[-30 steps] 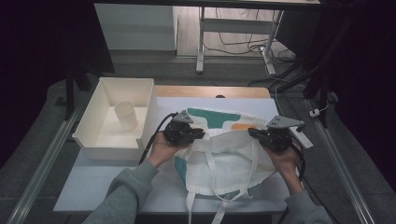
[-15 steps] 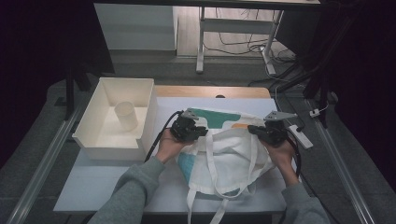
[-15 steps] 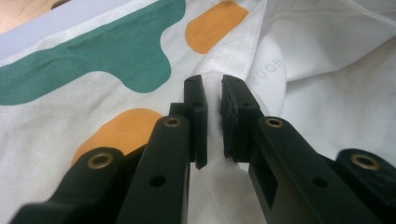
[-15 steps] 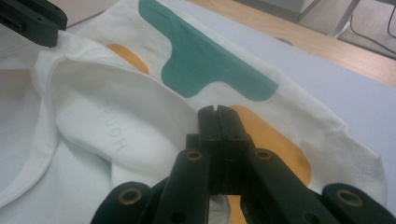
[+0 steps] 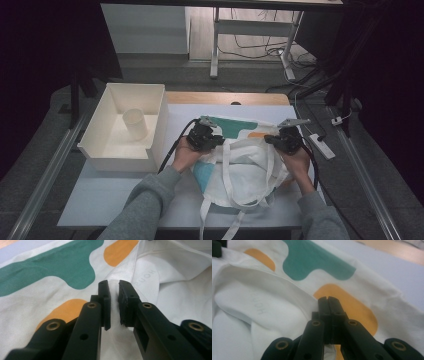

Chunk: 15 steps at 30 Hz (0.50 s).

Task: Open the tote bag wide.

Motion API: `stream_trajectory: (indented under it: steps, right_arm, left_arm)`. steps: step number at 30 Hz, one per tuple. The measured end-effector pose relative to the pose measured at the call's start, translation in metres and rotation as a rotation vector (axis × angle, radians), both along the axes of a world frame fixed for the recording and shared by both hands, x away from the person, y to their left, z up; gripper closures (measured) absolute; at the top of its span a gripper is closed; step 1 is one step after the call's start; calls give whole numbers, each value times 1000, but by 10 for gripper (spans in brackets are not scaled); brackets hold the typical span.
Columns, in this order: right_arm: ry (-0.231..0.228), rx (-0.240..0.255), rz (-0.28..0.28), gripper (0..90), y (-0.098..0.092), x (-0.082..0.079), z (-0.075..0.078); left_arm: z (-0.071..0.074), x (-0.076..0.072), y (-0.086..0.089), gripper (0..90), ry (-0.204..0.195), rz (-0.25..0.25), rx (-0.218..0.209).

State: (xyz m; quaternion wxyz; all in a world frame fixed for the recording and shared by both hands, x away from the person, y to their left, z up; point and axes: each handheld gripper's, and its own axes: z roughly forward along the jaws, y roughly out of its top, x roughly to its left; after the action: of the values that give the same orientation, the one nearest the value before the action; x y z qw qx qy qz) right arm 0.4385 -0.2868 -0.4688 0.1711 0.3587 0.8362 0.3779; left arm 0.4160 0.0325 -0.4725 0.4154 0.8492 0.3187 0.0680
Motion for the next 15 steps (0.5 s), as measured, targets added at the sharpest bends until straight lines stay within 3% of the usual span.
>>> stream_trajectory:
  steps: [5, 12, 15]
  right_arm:
    - [35, -18, 0, 897, 1, 3, -10]
    - [40, -20, 4, 896, 3, 3, -12]
    - [38, -13, 4, 895, 2, 2, -12]
  left_arm:
    - [-6, 1, -3, 796, 10, -6, 31]
    - [-7, 1, -2, 783, 16, -15, 21]
    - [-6, 0, -1, 734, 11, -17, 15]
